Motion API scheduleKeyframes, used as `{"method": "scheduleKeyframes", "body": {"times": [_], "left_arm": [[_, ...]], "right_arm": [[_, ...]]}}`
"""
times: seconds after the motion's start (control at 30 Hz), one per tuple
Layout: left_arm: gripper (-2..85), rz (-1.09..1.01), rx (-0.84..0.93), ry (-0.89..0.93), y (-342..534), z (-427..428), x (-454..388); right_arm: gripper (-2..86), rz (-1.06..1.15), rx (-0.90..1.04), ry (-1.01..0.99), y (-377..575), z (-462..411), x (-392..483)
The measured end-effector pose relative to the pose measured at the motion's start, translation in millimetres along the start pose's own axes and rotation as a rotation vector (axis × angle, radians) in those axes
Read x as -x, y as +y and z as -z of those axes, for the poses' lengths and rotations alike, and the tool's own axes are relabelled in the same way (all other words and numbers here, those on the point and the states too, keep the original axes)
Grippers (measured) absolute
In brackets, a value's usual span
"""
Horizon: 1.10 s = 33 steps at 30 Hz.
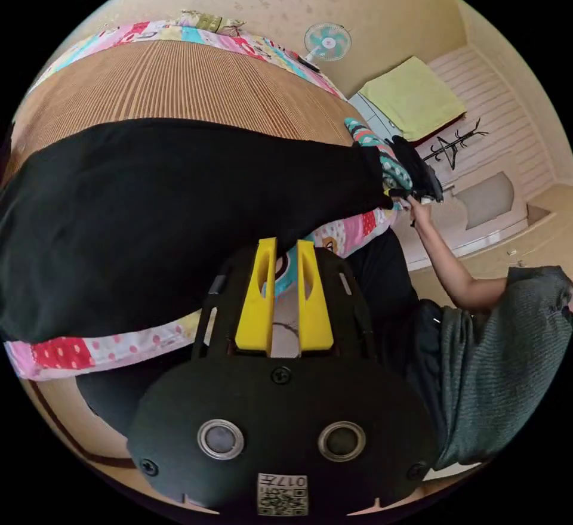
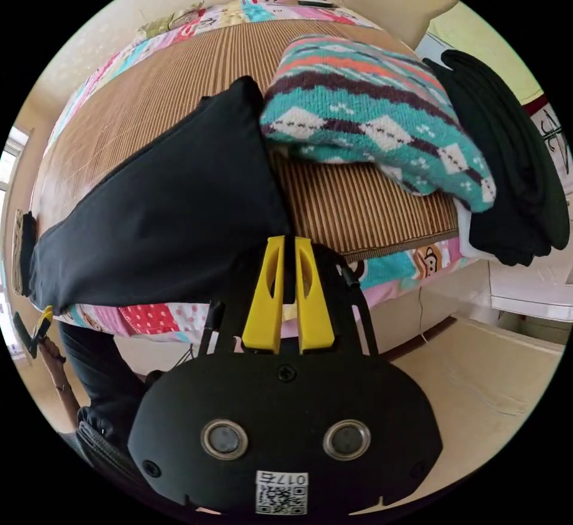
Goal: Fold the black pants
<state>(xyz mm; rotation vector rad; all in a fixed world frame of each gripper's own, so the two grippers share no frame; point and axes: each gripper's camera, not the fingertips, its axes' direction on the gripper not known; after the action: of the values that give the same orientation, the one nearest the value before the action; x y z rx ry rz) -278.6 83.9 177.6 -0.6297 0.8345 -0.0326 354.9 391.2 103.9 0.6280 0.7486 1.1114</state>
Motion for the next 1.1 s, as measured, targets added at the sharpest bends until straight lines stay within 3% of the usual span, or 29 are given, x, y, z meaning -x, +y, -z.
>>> {"method": "scheduleKeyframes", "body": {"times": [0.07,0.17,0.23,0.33,0.4,0.47,0.53,0.63,0.8,0.9,0.97,1.1], "left_arm": [[7.4,0.201,-0.267,-0.124,37.0,55.2,32.7],[13.4,0.521,-0.521,-0.286,82.9,117.0,90.8],[16.9,0.641,-0.592,-0.325,95.3,140.5,128.7],[19.9,0.799,-0.569,-0.417,92.8,150.8,190.6],[19.7,0.865,-0.531,-0.369,87.4,141.4,224.0],[14.4,0.900,-0.543,-0.209,81.9,121.7,248.8],[9.9,0.930,-0.530,-0.213,75.6,112.4,247.5],[6.4,0.842,-0.592,-0.336,46.6,115.6,203.0],[5.4,0.418,-0.675,-0.454,-29.9,96.2,64.7],[5.9,0.099,-0.605,-0.524,-63.6,37.5,-31.6],[6.5,-0.106,-0.504,-0.443,-71.8,-27.8,-80.1],[8.0,-0.284,-0.216,-0.294,-68.7,-142.6,-102.2]], "right_arm": [[2.2,-0.027,-0.095,-0.053,12.5,13.9,-8.9],[1.5,-0.088,-0.171,-0.161,26.8,25.9,-25.2],[1.2,-0.115,-0.176,-0.264,31.2,24.3,-35.0],[0.8,-0.159,-0.182,-0.434,37.7,16.6,-48.7],[0.6,-0.204,-0.192,-0.526,44.5,10.1,-57.6],[0.5,-0.233,-0.203,-0.578,50.8,7.2,-63.5],[0.5,-0.253,-0.214,-0.612,57.1,6.2,-69.5],[0.5,-0.278,-0.223,-0.641,66.0,7.3,-81.8],[0.5,-0.296,-0.264,-0.706,73.4,18.1,-103.9],[0.5,-0.287,-0.291,-0.741,75.8,24.2,-108.5],[0.6,-0.276,-0.299,-0.753,76.7,25.8,-108.4],[0.9,-0.244,-0.302,-0.732,78.4,24.2,-98.9]]}}
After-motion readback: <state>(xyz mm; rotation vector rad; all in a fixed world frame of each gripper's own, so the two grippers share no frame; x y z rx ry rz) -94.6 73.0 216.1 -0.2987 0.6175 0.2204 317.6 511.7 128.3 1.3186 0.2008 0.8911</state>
